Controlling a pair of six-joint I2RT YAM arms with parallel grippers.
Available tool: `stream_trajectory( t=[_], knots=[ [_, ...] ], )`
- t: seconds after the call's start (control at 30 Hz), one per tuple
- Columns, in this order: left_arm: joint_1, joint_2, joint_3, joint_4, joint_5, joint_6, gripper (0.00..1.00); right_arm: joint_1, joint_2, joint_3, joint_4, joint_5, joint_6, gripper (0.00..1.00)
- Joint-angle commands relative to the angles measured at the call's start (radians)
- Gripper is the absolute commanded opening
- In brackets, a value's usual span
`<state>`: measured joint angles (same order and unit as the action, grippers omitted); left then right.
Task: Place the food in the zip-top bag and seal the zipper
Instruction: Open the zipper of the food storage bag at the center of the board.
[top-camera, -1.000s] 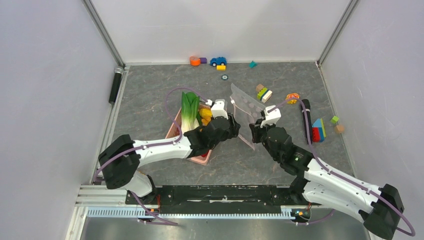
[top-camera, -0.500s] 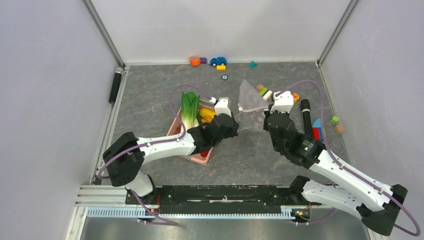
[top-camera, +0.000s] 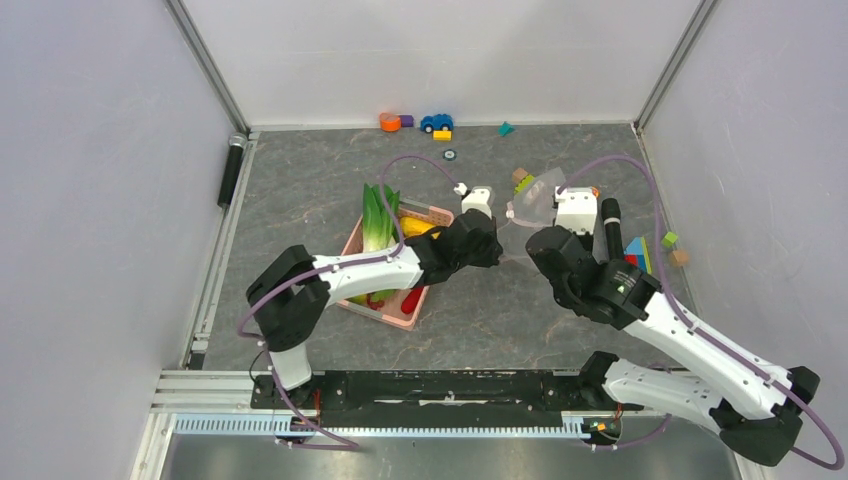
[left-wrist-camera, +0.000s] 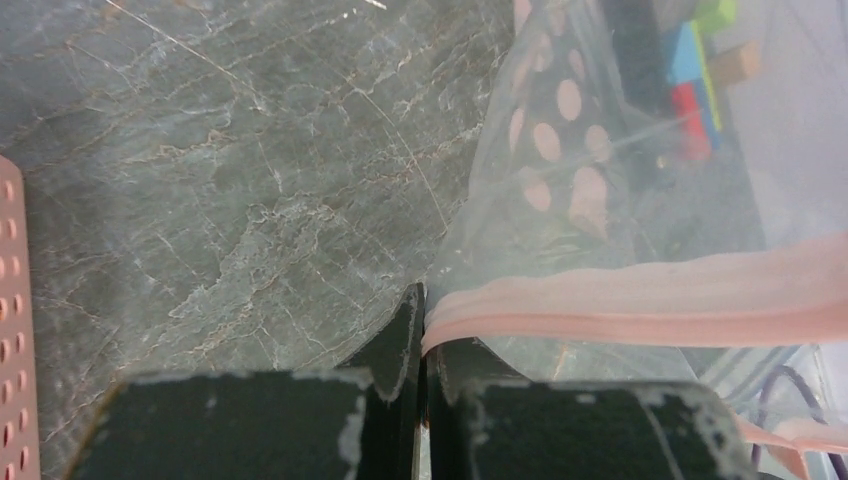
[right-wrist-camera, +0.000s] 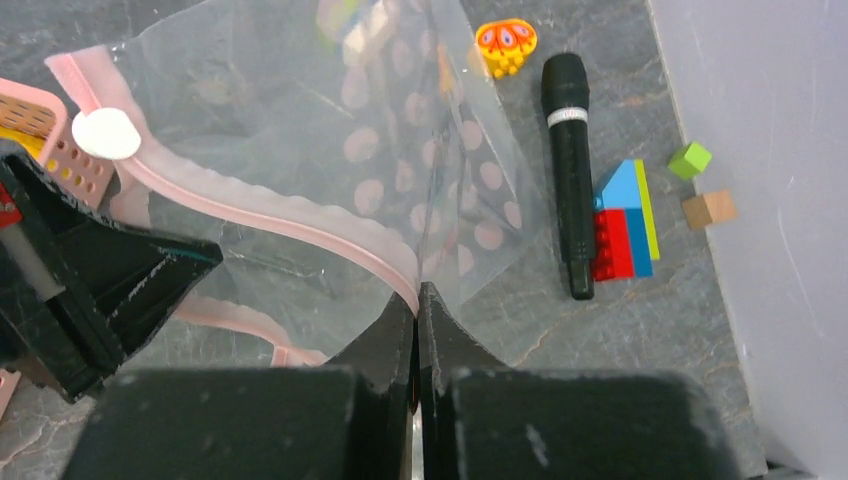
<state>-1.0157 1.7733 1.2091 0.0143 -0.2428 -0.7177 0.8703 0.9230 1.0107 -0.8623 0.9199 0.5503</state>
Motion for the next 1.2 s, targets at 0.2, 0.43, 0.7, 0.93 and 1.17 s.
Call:
stream_trajectory(
  t=[0.2,0.43,0.7,0.93,1.17],
  knots=[
    [0.033,-0.024,-0.081,0.08,0.306,0.104,0.02,-0.005,-0.111,-0.175,0.013,0.144,0.104,0.15],
    [0.032,-0.123,-0.224,0.248,0.514,0.141,0.02,-0.033,0.022,-0.199,0.2,0.154,0.027,0.3],
    [0.032,-0.188,-0.284,0.234,0.5,0.167,0.02,-0.139,0.089,-0.194,0.34,0.01,-0.103,0.27],
    [0.032,-0.195,-0.278,0.139,0.365,0.18,0.02,-0.173,0.041,-0.198,0.334,-0.013,-0.154,0.0],
    [0.047,-0.146,-0.155,-0.145,-0.001,0.115,0.02,-0.18,-0.038,-0.155,0.176,-0.112,-0.158,0.0]
  ],
)
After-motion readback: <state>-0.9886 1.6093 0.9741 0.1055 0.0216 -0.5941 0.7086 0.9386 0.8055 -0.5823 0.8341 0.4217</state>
